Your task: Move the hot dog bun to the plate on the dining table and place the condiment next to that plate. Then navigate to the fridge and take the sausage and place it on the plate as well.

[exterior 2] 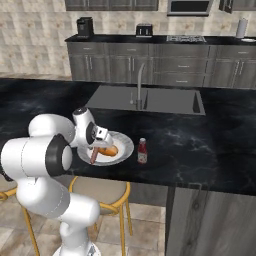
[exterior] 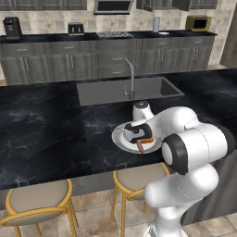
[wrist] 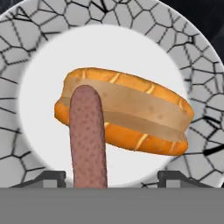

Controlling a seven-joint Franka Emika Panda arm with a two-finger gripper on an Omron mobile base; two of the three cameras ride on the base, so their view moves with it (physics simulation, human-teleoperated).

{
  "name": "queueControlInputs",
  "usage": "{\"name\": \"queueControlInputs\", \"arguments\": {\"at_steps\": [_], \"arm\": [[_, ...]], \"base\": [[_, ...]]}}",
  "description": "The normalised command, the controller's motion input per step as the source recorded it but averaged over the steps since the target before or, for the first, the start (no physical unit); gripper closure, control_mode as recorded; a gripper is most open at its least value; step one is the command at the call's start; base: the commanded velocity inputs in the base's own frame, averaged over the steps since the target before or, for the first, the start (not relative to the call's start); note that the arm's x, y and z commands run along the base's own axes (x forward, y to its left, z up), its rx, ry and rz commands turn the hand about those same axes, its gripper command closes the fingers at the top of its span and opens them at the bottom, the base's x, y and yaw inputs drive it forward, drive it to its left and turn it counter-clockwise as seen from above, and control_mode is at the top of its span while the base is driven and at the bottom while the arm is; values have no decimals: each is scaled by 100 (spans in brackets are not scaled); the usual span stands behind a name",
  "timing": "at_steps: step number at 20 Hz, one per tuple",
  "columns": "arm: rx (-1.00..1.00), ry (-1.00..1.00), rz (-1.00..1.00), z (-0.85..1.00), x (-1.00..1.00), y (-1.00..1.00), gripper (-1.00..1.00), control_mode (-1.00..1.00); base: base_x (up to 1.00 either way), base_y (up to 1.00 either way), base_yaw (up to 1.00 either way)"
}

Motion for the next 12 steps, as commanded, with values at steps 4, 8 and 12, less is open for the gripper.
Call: {"name": "queueControlInputs", "arguments": {"at_steps": [4,8,12], "arm": [[0,0,0,0,-1,-10,-100,-100],[0,0,-3,17,0,-5,-100,-100],[0,0,-3,33,0,-5,-100,-100]], "base": [[0,0,0],[0,0,0],[0,0,0]]}}
